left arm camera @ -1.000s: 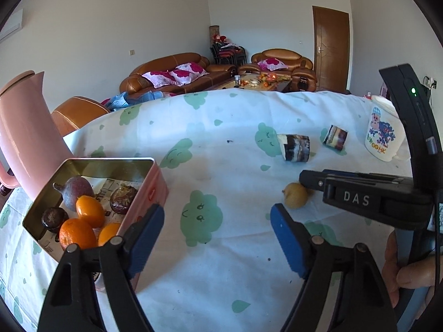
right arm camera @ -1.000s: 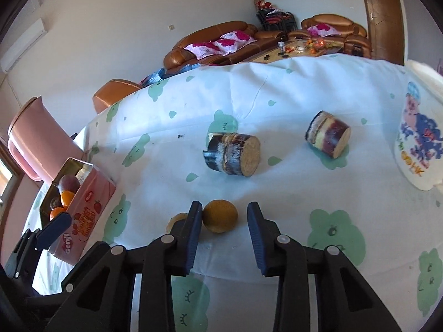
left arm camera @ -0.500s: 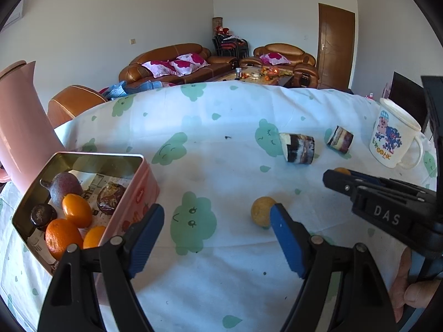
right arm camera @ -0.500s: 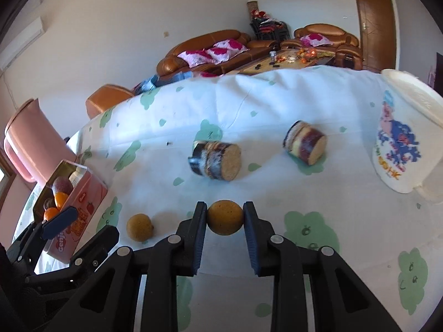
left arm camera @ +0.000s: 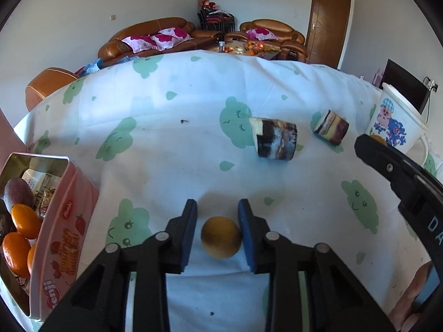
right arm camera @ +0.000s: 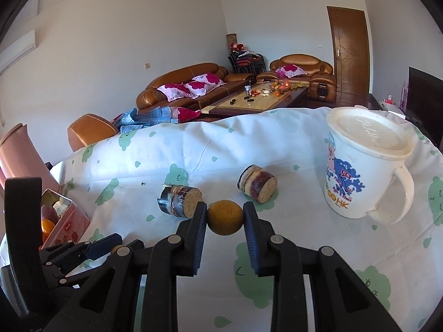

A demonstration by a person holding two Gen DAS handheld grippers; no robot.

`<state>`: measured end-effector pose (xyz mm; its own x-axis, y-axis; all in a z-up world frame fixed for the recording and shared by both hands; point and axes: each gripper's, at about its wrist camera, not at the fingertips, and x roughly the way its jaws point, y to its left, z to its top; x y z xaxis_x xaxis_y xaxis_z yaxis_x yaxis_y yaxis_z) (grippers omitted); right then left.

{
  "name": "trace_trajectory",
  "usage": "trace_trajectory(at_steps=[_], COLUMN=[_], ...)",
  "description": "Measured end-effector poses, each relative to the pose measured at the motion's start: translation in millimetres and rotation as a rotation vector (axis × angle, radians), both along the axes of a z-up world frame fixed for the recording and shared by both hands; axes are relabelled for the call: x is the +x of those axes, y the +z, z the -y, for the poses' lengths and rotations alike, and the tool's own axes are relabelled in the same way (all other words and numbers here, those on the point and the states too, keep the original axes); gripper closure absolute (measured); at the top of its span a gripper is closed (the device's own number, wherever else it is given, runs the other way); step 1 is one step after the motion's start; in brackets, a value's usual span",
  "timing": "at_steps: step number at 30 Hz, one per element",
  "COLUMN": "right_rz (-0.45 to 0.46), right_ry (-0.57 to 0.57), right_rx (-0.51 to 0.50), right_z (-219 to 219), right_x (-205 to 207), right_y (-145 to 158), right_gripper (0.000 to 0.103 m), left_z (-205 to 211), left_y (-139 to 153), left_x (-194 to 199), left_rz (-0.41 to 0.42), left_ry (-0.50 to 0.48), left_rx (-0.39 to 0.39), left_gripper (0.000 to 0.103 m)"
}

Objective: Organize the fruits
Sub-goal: 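Grasp a small tan fruit with the right tool while the left tool grasps the other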

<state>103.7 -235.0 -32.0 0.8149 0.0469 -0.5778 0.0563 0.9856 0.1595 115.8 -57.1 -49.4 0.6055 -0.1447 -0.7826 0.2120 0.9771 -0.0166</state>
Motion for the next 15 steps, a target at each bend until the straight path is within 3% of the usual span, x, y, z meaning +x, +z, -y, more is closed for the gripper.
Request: trace_trajectory(at_steps=[6, 11, 15], right_rz=[0.027, 0.095, 0.166], right_ry=[-0.013, -0.036, -0.056], right_rx=[-0.015, -0.037, -0.122], right_z=[-0.7, -3.1, -14.0], right_x=[-2.8, -11.7, -21.3], right_y=[0.4, 6.1, 13.7], right_gripper=[0.074, 0.074, 0.074], left_z=[-9.0, -19.5, -27.8], left_y=[2.8, 21.6, 31.1], left_x=[-4.0, -25.7, -41.0], left_rz=[0.017, 0.167, 0.266], left_ry=[-0.003, 0.042, 0.087], left_rx=[-0.070, -0.093, -0.047], left_gripper=[0.076, 0.076, 0.076])
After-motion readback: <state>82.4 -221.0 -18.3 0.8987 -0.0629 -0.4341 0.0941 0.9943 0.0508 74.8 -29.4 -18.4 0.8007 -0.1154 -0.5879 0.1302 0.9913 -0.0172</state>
